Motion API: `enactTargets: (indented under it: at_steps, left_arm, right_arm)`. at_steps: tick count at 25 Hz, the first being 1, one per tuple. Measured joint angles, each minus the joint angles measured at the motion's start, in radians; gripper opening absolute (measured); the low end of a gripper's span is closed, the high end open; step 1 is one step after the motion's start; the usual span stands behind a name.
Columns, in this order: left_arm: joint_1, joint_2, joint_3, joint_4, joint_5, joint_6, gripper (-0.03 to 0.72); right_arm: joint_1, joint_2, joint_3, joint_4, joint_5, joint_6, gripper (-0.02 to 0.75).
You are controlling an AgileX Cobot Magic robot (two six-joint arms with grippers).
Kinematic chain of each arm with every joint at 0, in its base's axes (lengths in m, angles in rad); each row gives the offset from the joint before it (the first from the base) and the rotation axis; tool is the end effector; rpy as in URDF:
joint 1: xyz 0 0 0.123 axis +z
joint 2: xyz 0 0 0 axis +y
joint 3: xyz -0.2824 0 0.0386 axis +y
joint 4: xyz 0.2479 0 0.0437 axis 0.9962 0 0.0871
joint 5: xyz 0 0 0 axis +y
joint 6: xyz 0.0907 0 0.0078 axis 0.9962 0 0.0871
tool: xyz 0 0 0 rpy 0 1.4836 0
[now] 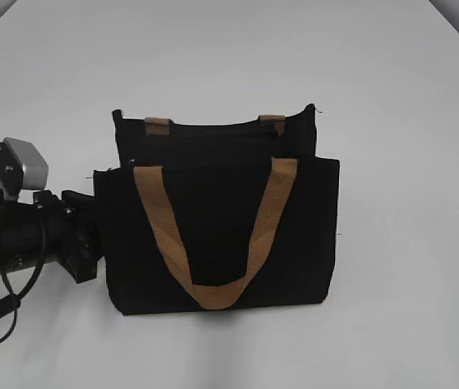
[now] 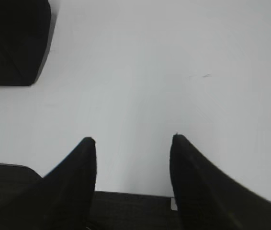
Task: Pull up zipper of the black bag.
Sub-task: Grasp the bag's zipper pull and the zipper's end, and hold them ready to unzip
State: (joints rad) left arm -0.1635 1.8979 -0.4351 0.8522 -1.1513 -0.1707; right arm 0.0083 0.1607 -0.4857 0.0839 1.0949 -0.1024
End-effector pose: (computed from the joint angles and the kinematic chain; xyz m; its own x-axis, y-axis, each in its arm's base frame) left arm 0.2447 -0.1038 0.1104 -0.1763 0.2220 -0.9590 0.8177 0.5754 -0.0171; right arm 0.0188 0.0069 0.2696 -0.6242 -0.0689 -0.7782 -0.1062 0.9943 -0.0028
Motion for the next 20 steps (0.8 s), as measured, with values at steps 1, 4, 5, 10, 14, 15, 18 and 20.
enactTargets:
  at_steps: [1, 4, 5, 10, 14, 15, 18, 20]
  left_arm:
    - [0.0, 0.009, -0.006, 0.002, -0.001, 0.0, 0.285]
    - [0.0, 0.027, -0.018, 0.005, -0.01, 0.0, 0.186]
    - [0.0, 0.027, -0.018, 0.008, -0.011, 0.0, 0.135]
    - [0.0, 0.02, -0.017, 0.072, -0.038, -0.036, 0.018]
    - [0.005, -0.048, 0.028, 0.045, -0.038, -0.056, 0.011]
    - [0.013, -0.073, 0.046, 0.035, -0.038, -0.056, 0.012]
    - [0.043, -0.145, 0.086, 0.014, -0.038, -0.058, 0.012]
    - [0.056, -0.191, 0.111, 0.001, -0.037, -0.06, 0.012]
  right_arm:
    - [0.0, 0.008, 0.0, 0.009, 0.0, 0.0, 0.392]
    - [0.0, 0.028, 0.0, 0.033, -0.001, 0.0, 0.392]
    - [0.0, 0.037, 0.0, 0.043, -0.001, -0.004, 0.392]
    - [0.0, 0.111, 0.0, 0.168, 0.001, -0.18, 0.375]
    - [0.0, 0.207, -0.01, 0.323, 0.012, -0.418, 0.351]
    - [0.0, 0.235, -0.018, 0.365, 0.01, -0.469, 0.349]
    - [0.0, 0.318, -0.049, 0.487, -0.01, -0.629, 0.348]
    - [0.01, 0.377, -0.072, 0.562, -0.035, -0.727, 0.347]
